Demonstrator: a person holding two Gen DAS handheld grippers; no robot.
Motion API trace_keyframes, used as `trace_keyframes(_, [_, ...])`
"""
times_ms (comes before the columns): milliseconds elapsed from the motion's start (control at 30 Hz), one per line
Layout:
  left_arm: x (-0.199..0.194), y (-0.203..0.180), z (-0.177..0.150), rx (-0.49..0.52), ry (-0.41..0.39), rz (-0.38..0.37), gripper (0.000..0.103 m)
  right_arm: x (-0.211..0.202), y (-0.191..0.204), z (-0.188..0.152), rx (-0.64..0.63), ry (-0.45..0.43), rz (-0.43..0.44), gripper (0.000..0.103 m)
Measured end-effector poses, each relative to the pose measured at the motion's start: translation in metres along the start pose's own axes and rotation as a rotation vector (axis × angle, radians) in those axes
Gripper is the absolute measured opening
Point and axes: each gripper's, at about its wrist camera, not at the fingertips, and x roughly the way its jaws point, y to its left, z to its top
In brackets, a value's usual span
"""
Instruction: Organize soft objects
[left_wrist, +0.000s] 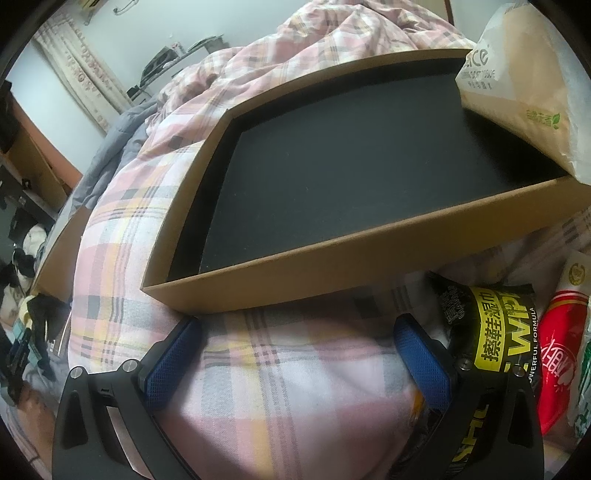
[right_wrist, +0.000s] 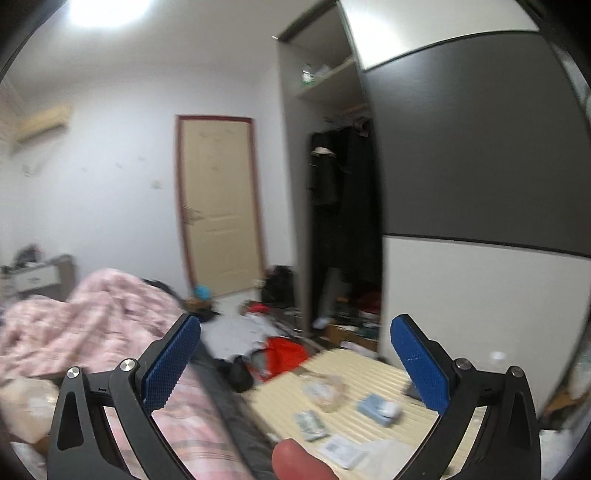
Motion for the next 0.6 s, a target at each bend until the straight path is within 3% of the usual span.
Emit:
trace_keyframes(233, [-0.002, 0.006, -0.004, -0.011, -0.049, -0.041, 0.103, 0.007, 0.019, 0.001, 0.007, 0.037, 0.083, 0.103])
trace_keyframes(433, [-0.003, 0.014, -0.005, -0.021, -0.079, -0.081, 0.103, 0.002, 0.035, 0.000, 0.149, 0.078, 0.333, 0.103])
trace_keyframes(500, [-0.003, 0.018, -0.005, -0.027, -0.087, -0.100, 0.103, 0.001, 0.042, -0.002, 0.203, 0.094, 0.350, 0.103])
trace_keyframes(600, [-0.001, 0.022, -0.002, -0.026, -0.076, -0.124, 0.103, -0.004, 0.069, -0.006, 0.112, 0.107, 0.275, 0.103])
